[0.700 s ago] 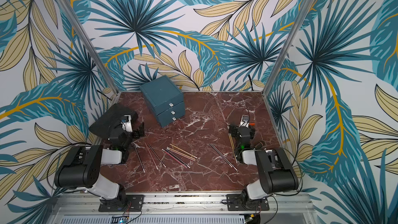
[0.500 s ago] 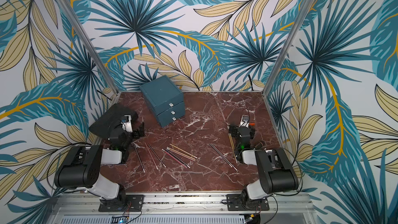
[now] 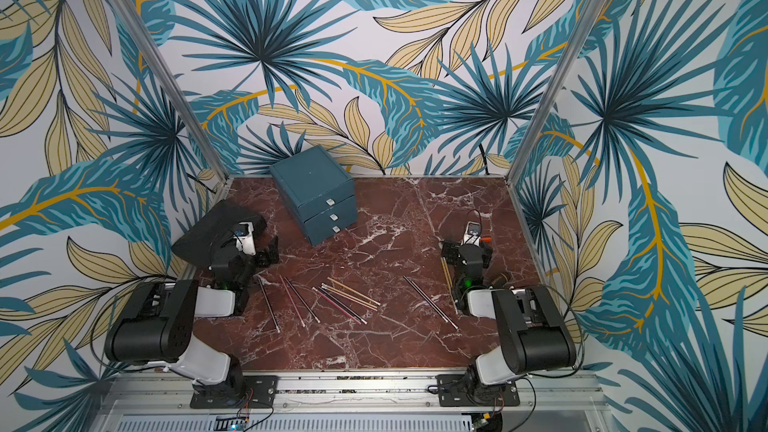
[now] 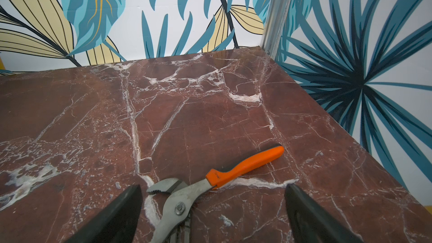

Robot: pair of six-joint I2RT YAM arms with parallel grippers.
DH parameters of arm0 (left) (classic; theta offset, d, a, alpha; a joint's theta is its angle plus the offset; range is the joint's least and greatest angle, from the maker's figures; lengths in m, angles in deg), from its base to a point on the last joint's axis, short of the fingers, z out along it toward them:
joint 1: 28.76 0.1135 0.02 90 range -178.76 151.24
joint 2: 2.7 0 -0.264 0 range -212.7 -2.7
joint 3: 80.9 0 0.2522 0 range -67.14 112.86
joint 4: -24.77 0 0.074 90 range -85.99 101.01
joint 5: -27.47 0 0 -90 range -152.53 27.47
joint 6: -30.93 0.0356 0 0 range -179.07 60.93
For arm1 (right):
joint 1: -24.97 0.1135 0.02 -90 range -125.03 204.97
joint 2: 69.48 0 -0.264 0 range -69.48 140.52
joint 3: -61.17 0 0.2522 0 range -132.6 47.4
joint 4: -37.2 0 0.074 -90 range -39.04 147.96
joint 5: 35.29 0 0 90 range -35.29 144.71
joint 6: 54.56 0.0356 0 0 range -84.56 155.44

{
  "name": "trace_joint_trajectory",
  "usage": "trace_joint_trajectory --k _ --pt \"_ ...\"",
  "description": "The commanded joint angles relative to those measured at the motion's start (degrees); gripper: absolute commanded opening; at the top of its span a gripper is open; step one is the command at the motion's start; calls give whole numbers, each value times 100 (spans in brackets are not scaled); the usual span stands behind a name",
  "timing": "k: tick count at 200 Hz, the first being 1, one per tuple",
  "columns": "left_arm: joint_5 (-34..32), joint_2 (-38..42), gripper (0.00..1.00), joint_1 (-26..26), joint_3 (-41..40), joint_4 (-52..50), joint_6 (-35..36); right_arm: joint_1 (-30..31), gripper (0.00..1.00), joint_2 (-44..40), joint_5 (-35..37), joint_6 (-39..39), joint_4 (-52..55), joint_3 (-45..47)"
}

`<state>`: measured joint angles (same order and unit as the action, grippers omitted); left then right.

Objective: Please place the pencils in the drawer according to their color
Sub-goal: Open the drawer in the storage box.

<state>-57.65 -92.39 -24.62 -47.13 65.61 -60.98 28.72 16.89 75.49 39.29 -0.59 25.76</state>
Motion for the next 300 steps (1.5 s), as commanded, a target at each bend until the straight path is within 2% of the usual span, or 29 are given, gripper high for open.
trace_joint_trajectory --k 1,78,102,138,165,199,219,236,263,300 --pt "-54 -8 100 -40 152 41 38 -6 99 -32 41 38 5 -36" --pt "-45 -13 100 -41 144 54 40 -5 100 -61 0 -52 1 -60" --pt "-70 52 100 -37 135 28 36 -5 99 -381 128 79 807 -320" --pt "-233 573 100 -37 48 -219 -21 3 99 -791 475 248 1494 -453" --pt "-496 1087 100 -37 -39 -478 -121 3 99 -1245 668 739 2829 -849" --pt "-784 1827 100 -38 64 -1166 -352 12 99 -1531 406 1636 4165 -1456" --pt "-786 2197 100 -37 224 -1679 -595 28 99 -1597 -128 2462 4655 -1684" --pt "-983 2475 100 -36 363 -2079 -862 151 100 -1580 -650 2899 4634 -1745" --pt "-1097 2793 100 -36 720 -2902 -1350 628 100 -1488 -902 3190 4528 -1901" --pt "-858 2865 100 -39 1357 -3911 -1664 1272 99 -996 -1355 3602 4482 -2393"
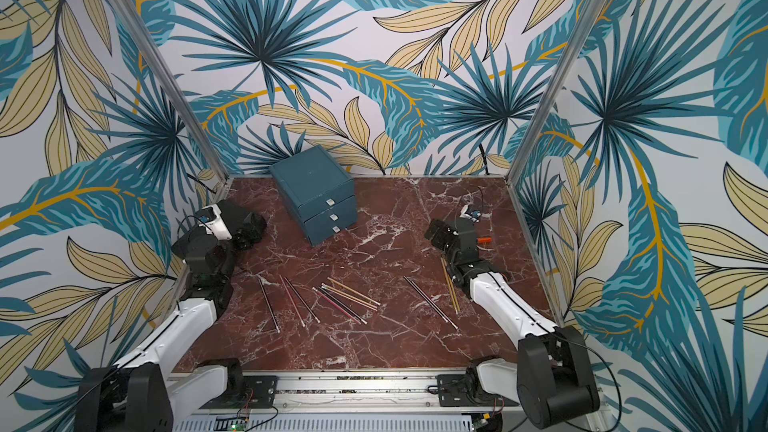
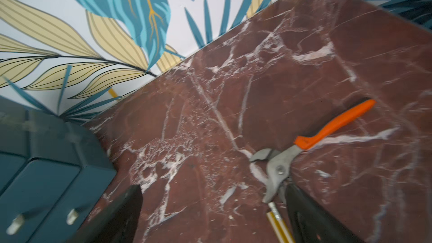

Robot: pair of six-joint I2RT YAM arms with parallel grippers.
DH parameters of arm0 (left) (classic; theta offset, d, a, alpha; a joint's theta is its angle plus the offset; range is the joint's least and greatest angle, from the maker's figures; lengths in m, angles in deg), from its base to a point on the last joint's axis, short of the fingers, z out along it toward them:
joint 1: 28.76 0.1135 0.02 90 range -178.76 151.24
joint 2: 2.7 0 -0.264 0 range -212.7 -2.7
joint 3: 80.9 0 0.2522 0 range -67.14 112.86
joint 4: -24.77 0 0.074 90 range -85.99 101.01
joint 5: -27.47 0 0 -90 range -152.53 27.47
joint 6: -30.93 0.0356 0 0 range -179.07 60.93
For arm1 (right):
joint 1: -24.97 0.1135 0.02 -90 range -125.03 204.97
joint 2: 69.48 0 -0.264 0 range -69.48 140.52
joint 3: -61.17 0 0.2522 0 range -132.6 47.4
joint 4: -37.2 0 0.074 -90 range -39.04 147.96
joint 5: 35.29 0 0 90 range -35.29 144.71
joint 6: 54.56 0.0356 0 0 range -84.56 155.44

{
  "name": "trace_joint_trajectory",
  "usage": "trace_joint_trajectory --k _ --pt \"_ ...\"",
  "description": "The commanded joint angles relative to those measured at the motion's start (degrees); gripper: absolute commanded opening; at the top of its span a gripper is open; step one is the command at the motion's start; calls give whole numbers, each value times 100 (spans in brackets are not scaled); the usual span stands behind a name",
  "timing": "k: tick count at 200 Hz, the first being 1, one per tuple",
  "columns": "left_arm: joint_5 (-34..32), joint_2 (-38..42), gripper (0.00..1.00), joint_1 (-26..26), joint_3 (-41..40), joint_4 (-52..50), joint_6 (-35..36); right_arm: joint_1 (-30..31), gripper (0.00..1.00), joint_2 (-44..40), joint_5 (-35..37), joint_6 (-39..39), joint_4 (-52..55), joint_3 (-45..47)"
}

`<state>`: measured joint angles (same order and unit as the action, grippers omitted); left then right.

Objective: Please place the pencils in the drawer according to their color
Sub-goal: Open the drawer in the storage box.

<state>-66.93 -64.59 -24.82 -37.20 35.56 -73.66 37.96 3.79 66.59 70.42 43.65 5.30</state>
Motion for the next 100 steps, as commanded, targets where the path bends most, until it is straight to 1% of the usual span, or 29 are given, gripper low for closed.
trace_joint_trajectory --k 1,24,33,36,47,74,100 --pt "71 87 100 -18 378 -916 -414 372 99 329 -480 495 56 -367" --pt "71 102 100 -17 535 -1129 -826 767 99 802 -797 722 -92 -768" --pt "71 95 100 -19 580 -1177 -965 927 96 1010 -915 772 -133 -970" --pt "231 90 100 -15 594 -1203 -1019 974 96 1085 -937 785 -146 -1040" --pt "282 62 100 -12 676 -1291 -1196 1138 92 1343 -1038 863 -147 -1298" --pt "345 -43 100 0 935 -1601 -1661 1402 81 1939 -1464 1116 -446 -1834" --pt "466 -113 100 15 1120 -1772 -1864 1523 76 2485 -1888 1294 -746 -2290"
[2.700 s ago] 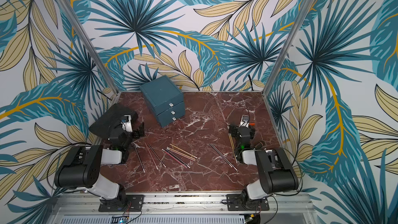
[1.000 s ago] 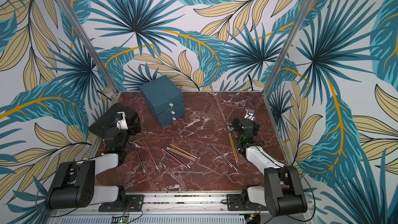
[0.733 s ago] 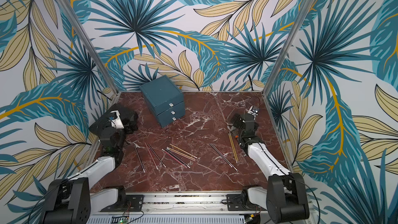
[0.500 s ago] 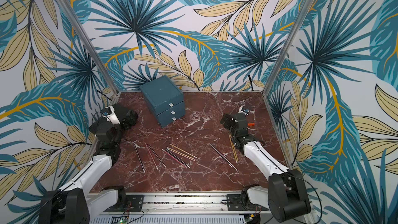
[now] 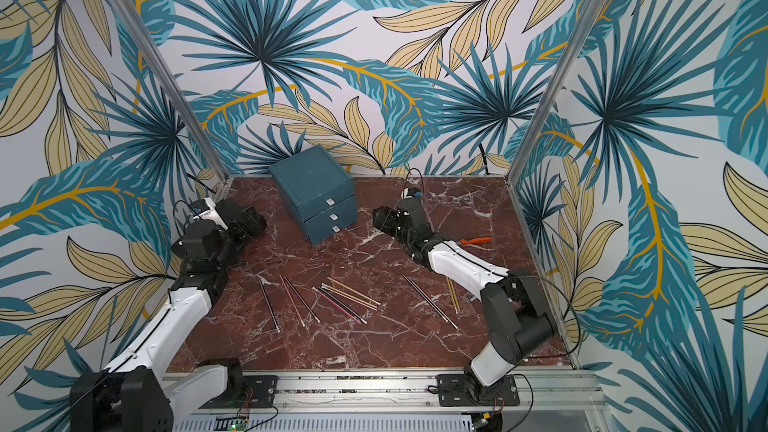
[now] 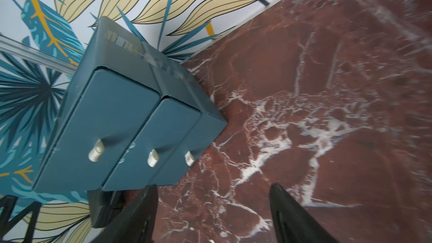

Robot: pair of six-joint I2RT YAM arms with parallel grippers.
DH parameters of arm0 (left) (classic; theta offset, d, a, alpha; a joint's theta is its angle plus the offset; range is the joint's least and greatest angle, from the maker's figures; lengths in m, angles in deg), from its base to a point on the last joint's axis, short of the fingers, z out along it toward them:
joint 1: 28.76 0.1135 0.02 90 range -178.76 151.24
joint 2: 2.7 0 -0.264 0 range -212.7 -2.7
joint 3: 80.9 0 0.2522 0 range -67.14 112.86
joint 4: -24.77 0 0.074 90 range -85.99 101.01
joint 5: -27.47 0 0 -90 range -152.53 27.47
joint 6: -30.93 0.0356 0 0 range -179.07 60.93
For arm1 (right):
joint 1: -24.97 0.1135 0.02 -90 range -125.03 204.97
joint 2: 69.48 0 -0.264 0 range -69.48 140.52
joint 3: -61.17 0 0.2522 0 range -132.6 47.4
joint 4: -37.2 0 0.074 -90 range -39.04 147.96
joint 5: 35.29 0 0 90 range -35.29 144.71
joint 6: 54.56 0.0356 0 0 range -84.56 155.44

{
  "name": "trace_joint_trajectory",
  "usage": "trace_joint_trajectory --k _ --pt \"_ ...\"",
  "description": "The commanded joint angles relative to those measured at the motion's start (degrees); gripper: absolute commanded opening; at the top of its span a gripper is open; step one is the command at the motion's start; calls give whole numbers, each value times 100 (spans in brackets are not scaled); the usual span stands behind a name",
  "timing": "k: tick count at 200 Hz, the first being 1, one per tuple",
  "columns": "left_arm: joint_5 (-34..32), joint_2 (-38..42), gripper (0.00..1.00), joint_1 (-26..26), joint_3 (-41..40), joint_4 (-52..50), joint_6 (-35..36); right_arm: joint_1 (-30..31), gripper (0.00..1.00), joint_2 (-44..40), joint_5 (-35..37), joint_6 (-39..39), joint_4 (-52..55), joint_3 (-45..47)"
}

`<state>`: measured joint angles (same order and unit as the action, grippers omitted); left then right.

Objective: Please place the pencils in the drawer according to their color
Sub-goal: Open the drawer in the storage box.

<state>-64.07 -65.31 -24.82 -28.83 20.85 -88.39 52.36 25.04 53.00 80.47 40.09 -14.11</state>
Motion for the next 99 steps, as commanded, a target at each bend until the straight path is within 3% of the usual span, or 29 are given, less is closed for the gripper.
trace_joint_trajectory --k 1,47,99 --pt "180 -45 100 12 292 -309 -395 87 76 381 -548 301 -402 -368" --pt "799 -224 100 60 546 -426 -578 244 62 1109 -1239 528 -953 -1035" --pt "1275 -380 100 75 527 116 -898 445 59 1530 -1331 567 -1094 -1594"
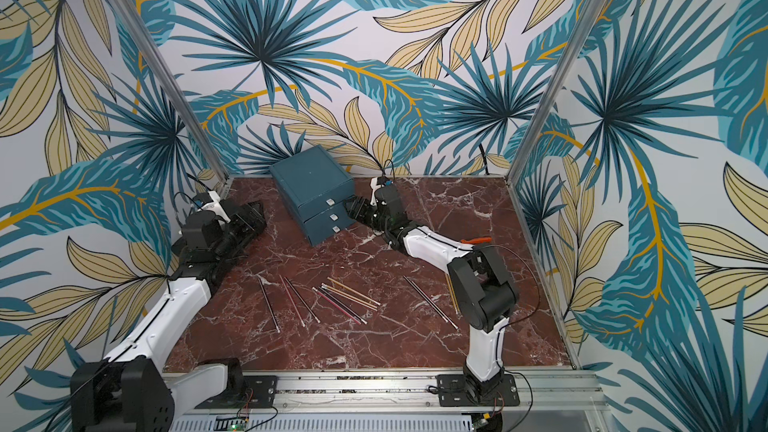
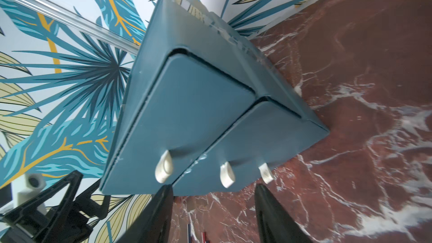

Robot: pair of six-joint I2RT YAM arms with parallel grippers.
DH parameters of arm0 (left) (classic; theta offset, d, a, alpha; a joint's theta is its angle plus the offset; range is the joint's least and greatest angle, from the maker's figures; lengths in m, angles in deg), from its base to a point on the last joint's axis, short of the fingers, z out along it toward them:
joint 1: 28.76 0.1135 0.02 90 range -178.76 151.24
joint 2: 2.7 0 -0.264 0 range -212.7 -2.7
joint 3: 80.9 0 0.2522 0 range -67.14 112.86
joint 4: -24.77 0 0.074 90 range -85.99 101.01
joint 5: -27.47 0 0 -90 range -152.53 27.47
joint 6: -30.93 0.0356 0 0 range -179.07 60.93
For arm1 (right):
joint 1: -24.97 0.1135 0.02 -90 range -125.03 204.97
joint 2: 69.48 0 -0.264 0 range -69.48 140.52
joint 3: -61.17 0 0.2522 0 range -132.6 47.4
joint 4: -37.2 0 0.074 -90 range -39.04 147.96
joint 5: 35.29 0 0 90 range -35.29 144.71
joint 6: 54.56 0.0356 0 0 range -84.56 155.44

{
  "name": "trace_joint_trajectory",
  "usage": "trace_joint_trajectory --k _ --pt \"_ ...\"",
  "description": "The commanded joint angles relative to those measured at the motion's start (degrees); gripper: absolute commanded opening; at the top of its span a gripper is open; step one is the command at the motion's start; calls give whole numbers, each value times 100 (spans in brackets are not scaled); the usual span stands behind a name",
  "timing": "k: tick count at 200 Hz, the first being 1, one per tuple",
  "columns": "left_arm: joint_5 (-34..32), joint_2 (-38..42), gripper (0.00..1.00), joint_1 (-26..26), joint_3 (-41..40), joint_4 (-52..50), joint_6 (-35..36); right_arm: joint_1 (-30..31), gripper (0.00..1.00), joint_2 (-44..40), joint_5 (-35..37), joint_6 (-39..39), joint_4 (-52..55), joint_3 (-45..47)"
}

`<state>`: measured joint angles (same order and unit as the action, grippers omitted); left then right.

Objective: Please place the pencils in the drawer according to their color
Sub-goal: Open the drawer in the storage box.

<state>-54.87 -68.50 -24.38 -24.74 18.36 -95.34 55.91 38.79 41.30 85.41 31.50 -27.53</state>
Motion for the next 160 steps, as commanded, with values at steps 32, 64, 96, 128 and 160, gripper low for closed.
trace_joint_trajectory --k 32,64,96,128,160 --pt "608 -215 100 32 163 684 -438 170 54 390 -143 115 -242 -516" --pt "736 -452 100 32 336 683 -553 224 53 601 -170 179 -209 -751" --pt "821 -707 100 27 528 625 -656 262 49 723 -186 185 -147 -917" --pt "800 -857 100 -31 595 780 -654 308 46 816 -189 222 -147 -1011" --pt "693 -1063 100 -189 859 604 -495 351 41 905 -214 276 -161 -1109"
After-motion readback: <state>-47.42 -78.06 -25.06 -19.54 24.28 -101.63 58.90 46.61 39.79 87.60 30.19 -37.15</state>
